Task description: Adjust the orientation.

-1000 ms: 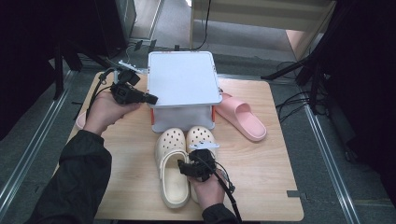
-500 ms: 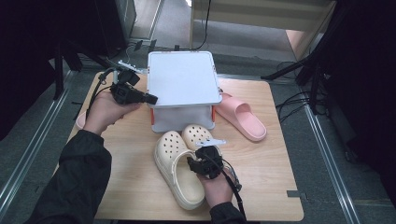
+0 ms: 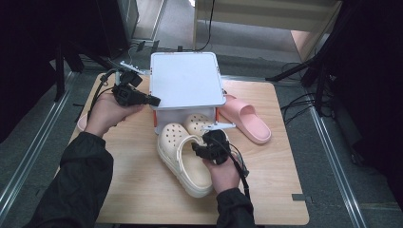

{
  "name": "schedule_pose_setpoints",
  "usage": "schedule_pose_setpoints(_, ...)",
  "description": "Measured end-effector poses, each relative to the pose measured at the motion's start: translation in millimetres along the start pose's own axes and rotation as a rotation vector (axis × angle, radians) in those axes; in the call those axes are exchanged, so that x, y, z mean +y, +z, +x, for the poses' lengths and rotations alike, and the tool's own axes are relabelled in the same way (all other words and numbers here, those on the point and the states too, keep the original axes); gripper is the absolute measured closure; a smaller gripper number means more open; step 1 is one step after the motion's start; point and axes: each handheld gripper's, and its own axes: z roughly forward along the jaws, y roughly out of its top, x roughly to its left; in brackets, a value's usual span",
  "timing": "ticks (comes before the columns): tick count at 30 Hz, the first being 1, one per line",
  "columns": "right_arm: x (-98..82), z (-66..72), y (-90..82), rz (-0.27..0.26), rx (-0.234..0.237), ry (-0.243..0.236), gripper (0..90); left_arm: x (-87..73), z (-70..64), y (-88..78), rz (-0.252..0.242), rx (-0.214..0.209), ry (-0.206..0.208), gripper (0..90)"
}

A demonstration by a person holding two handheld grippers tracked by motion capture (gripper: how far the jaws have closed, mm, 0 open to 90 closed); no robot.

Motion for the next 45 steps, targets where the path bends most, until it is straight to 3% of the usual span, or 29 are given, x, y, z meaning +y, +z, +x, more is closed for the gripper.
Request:
schedule_pose_setpoints(4,17.0,-8.1,15.2,-0.016,-0.013,0.013,65.4,0.3,-0.2,-0.1,0.003,0.002,0.005,84.7)
schedule_pose_setpoints(10,38.2,-16.0,40.8,-0.026,-0.075,0.007,65.5,0.3,0.7,0.0,0.003,-0.004,0.004,84.7)
schedule_pose_setpoints(22,48.4,-17.5,77.7,-0.046,-0.127,0.047,65.3,0.7,0.5,0.1,0.005,-0.005,0.007,84.8)
schedule_pose_setpoints(25,49.5,-18.4,82.8,-0.069,-0.160,0.046,65.3,0.8,0.3,0.2,0.006,-0.005,0.007,84.7)
schedule_pose_setpoints(30,51.3,-16.7,90.9,-0.098,-0.179,0.072,65.1,0.8,0.8,0.2,0.006,-0.008,0.005,84.7)
schedule_pose_setpoints(35,53.5,-14.0,97.0,-0.121,-0.204,0.067,64.6,0.8,0.7,0.1,0.006,-0.004,0.005,84.7)
schedule_pose_setpoints(39,53.4,-14.5,95.8,-0.114,-0.199,0.069,63.5,0.7,0.6,0.1,0.006,-0.003,0.005,84.7)
schedule_pose_setpoints(45,51.7,-16.8,88.5,-0.137,-0.155,0.096,59.5,0.8,0.7,0.1,0.006,-0.004,0.003,84.7)
